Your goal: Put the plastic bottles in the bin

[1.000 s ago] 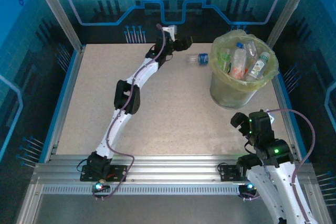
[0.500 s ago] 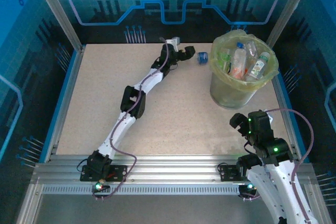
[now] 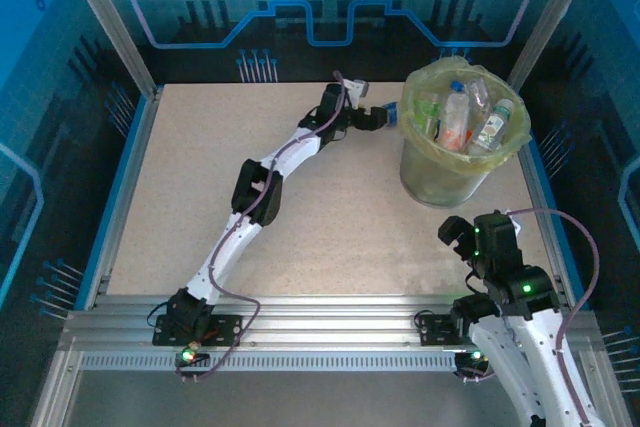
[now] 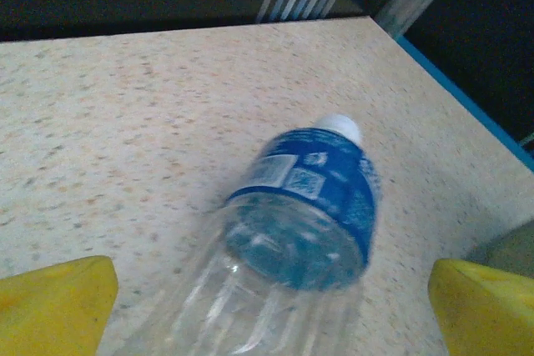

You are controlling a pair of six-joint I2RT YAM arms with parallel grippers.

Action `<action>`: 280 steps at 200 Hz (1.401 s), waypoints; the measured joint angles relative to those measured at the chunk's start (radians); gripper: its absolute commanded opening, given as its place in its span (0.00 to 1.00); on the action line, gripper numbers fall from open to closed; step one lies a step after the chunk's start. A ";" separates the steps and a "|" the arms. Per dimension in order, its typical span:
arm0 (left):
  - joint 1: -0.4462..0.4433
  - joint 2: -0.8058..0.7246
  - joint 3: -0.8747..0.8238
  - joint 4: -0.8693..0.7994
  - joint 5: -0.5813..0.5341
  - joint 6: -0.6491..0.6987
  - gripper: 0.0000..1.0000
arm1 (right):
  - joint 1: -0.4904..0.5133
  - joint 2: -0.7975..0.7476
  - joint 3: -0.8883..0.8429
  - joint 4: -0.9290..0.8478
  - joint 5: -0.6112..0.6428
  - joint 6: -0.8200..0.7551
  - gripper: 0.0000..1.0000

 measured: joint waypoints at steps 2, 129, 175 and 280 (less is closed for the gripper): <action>-0.003 -0.005 -0.002 -0.005 0.000 0.013 0.94 | 0.000 0.000 0.000 0.000 0.000 0.000 1.00; -0.074 -0.047 0.059 -0.193 -0.140 0.426 0.98 | 0.000 -0.022 0.000 -0.017 0.003 0.000 1.00; -0.048 -0.046 0.069 -0.216 -0.161 0.395 0.98 | 0.000 -0.023 0.000 -0.020 0.004 0.000 1.00; -0.036 -0.044 0.097 -0.339 -0.118 0.236 0.89 | 0.000 -0.062 0.013 -0.048 0.005 0.000 1.00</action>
